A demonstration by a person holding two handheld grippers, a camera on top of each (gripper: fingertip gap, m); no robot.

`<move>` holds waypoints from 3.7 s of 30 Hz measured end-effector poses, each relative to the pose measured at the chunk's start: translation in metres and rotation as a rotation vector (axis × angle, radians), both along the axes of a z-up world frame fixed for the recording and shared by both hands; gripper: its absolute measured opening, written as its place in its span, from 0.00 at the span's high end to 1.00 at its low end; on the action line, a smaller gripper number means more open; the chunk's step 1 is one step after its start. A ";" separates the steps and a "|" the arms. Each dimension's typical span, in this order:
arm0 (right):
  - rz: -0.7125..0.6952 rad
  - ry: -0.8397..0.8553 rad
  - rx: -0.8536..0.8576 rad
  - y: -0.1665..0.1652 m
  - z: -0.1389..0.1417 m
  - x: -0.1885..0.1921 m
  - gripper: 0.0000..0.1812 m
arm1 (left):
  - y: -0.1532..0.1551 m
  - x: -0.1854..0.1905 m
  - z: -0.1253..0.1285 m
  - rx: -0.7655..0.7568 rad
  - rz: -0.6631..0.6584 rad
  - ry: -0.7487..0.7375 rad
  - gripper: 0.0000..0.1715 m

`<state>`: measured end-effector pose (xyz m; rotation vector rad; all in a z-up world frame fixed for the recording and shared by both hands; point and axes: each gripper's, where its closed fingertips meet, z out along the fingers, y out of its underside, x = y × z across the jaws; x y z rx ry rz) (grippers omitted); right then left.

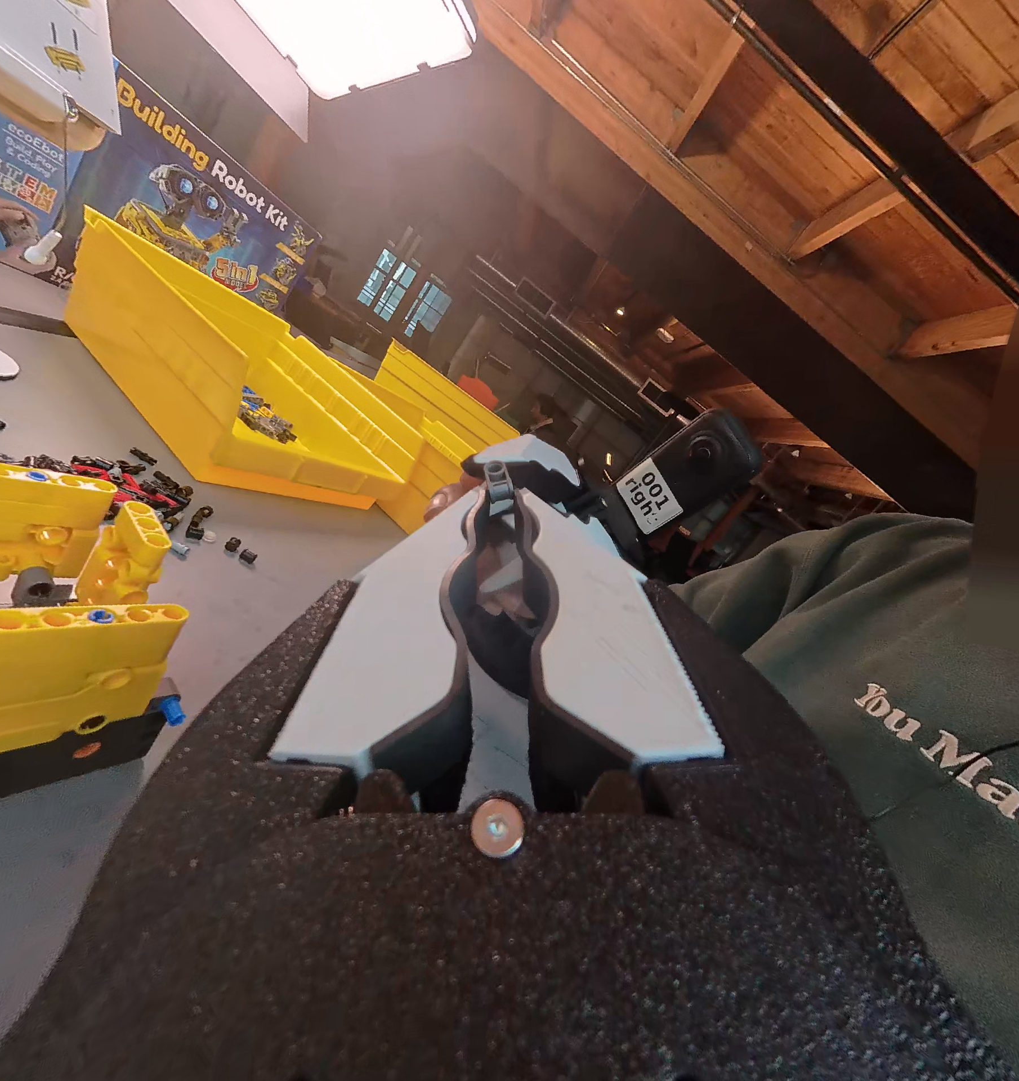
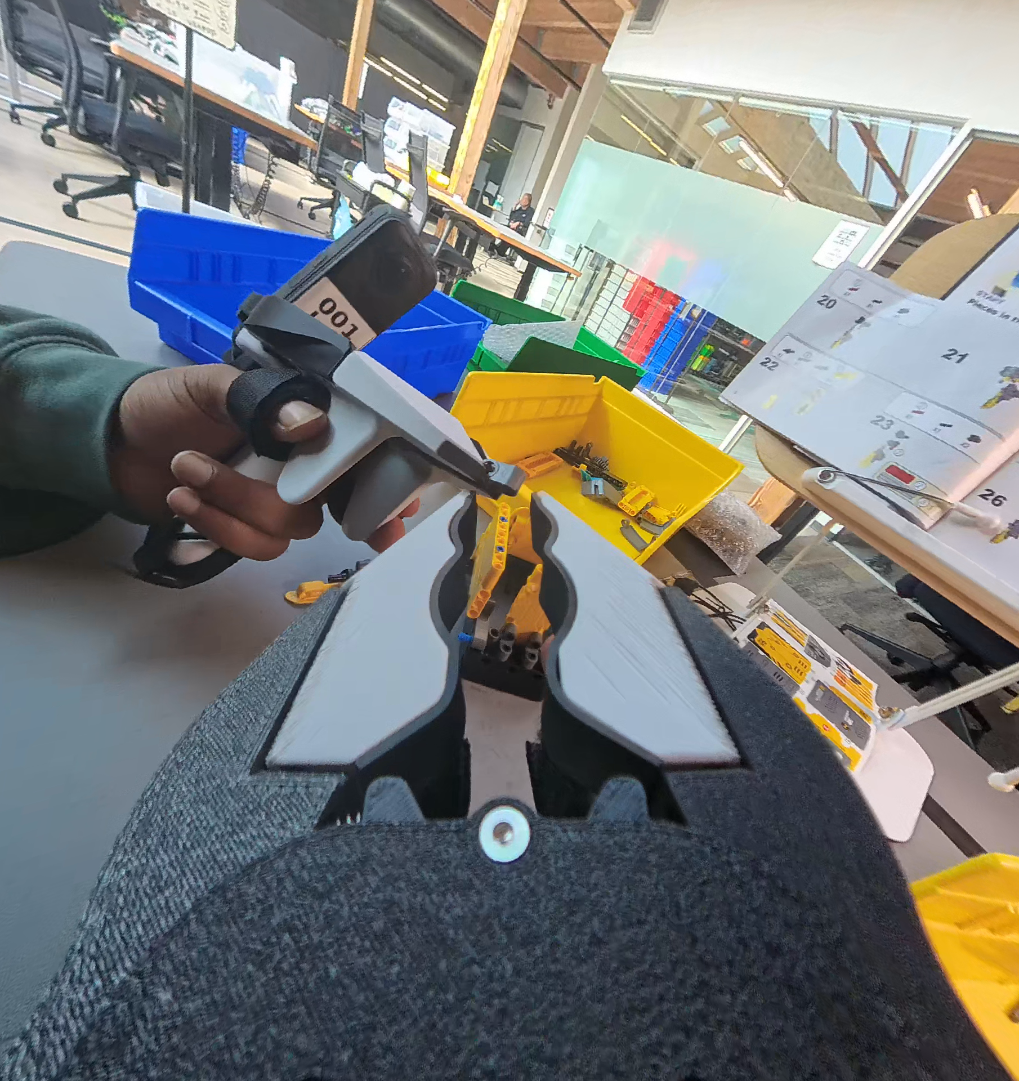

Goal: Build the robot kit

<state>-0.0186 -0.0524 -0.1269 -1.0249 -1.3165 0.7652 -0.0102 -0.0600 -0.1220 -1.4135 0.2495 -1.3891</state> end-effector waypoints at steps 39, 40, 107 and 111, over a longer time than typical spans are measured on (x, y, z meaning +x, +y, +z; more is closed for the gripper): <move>0.295 -0.184 0.046 -0.020 -0.019 0.027 0.94 | -0.012 0.027 -0.026 -0.127 -0.173 0.120 1.00; 0.289 -0.184 0.037 -0.019 -0.020 0.026 0.95 | -0.011 0.026 -0.028 -0.119 -0.157 0.141 1.00; 0.323 -0.835 -0.113 0.012 -0.144 0.066 0.91 | -0.007 0.012 -0.026 -0.201 -0.223 0.004 0.92; 0.321 -0.887 -0.151 0.016 -0.146 0.066 0.96 | -0.008 0.012 -0.026 -0.203 -0.223 0.010 0.91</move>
